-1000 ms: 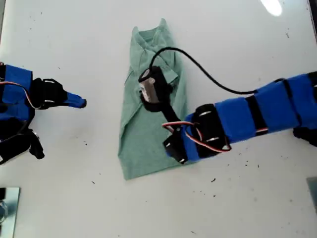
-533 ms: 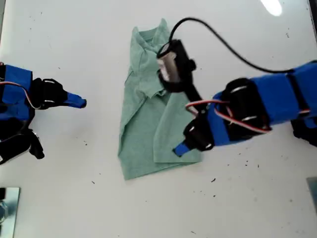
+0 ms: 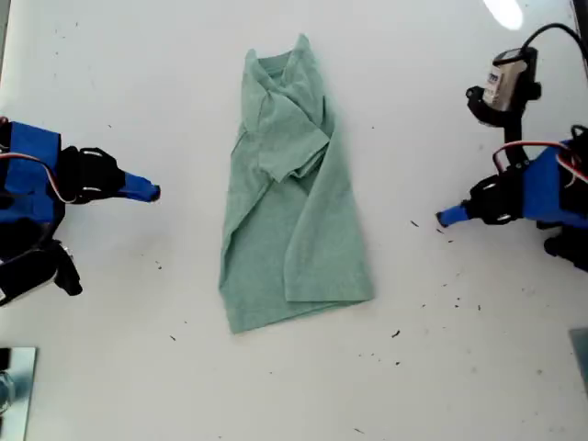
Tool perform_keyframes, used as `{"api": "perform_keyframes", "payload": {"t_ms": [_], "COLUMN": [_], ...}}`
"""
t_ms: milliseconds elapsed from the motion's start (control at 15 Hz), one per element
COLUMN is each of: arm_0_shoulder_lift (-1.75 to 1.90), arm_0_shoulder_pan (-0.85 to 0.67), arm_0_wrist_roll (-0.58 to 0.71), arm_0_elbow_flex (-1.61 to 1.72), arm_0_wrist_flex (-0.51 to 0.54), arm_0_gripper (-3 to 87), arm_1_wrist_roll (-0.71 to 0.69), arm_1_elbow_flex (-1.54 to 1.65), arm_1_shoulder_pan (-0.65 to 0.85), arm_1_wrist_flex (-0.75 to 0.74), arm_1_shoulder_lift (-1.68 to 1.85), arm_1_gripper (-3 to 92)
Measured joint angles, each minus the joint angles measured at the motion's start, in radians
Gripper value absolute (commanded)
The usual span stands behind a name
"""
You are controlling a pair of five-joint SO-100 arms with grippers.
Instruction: Fold t shirt
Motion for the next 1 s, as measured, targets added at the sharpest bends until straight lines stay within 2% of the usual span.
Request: {"api": "perform_keyframes", "payload": {"t_ms": [67, 200, 333, 533, 600, 667, 867, 1000], "arm_0_shoulder_lift": [-0.017, -0.227, -0.532, -0.969, -1.100, -1.180, -1.304, -1.399], "arm_0_shoulder_pan": [0.003, 0.055, 0.176, 0.342, 0.393, 0.433, 0.460, 0.459], "arm_0_wrist_roll": [-0.011, -0.091, -0.210, -0.291, -0.296, -0.296, -0.295, -0.295], "arm_0_elbow_flex": [-0.009, -0.232, -0.589, -1.155, -1.327, -1.454, -1.522, -1.502], "arm_0_wrist_flex": [0.012, 0.115, 0.259, 0.472, 0.522, 0.537, 0.532, 0.474], "arm_0_gripper": [-0.3, -0.3, -0.3, -0.3, 5.9, 26.9, 30.8, 29.6], "arm_1_wrist_roll": [0.009, 0.025, 0.029, 0.031, 0.031, 0.031, 0.031, 0.031], "arm_1_elbow_flex": [0.038, 0.094, 0.109, 0.112, 0.114, 0.115, 0.115, 0.117], "arm_1_shoulder_pan": [-0.002, 0.002, 0.006, 0.009, 0.009, 0.012, 0.017, 0.017], "arm_1_wrist_flex": [-0.002, -0.023, -0.040, -0.048, -0.051, -0.051, -0.052, -0.052], "arm_1_shoulder_lift": [0.055, 0.078, 0.083, 0.087, 0.089, 0.095, 0.101, 0.110], "arm_1_gripper": [3.9, 2.8, 2.8, 2.8, 2.8, 2.8, 2.8, 2.8]}}
